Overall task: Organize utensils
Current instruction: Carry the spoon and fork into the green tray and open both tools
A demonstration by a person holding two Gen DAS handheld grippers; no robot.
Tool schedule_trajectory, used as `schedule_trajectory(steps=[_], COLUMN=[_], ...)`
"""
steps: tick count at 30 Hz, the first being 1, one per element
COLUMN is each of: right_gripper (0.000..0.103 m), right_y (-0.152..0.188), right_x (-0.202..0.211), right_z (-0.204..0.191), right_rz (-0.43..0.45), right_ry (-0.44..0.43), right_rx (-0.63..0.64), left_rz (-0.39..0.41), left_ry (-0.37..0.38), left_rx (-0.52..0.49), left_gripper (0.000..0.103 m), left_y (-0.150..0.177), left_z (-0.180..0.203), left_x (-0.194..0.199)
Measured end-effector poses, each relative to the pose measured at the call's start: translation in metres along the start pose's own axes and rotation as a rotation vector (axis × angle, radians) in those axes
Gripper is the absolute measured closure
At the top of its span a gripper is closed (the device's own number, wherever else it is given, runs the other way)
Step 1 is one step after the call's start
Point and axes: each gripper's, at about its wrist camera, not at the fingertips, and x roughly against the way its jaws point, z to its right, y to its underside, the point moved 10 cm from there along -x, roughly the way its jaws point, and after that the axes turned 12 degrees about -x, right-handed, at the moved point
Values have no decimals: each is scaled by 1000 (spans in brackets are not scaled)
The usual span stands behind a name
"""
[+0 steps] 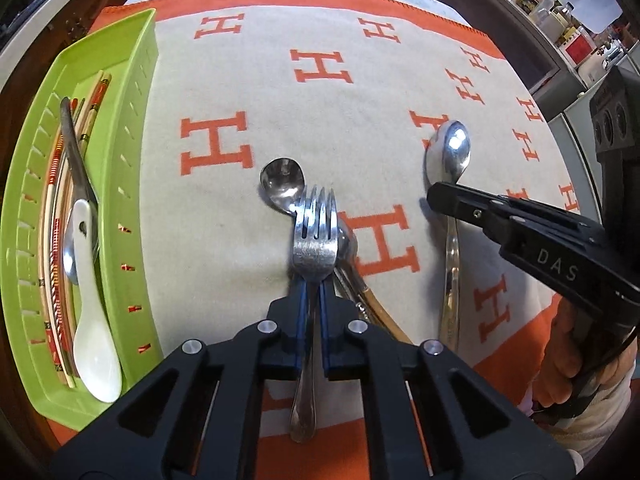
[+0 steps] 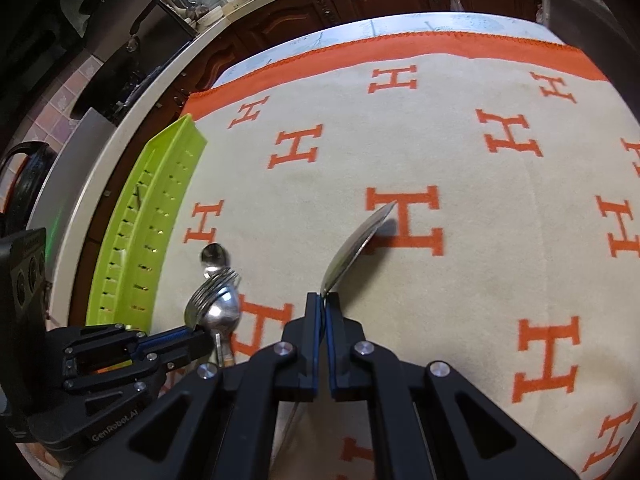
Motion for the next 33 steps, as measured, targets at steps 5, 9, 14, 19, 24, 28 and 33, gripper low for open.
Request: schedule_trajectory(steps=[5,9,14,19,24,28,33], right_gripper=[100,100,101,101,100,100,100], right_y=[7,12,15,17,14,6,5], right_x=[4,10,21,24,22,20,0], right_z=[-17,-38,-79,-126,-176,-210,-242], right_rz=[-25,-40,-58,-60,-55,-55,-96], right_ry=[-72,-114,-176,-206,-231,-268,-298], right_rx=[3,22,82,180,268,306,342], left_rz=[37,85,142,215,292,335,339], left_ry=[22,42,68,74,46,14,-46], left_rx=[37,60,93,124,149,157,145], left_gripper=[100,100,100,100,100,100,100], left_y=[6,7,8,8,10,9,12], left_z=[-6,-14,-25,-43,-69,-91,-120], left_x=[20,44,72,106,145,175,201])
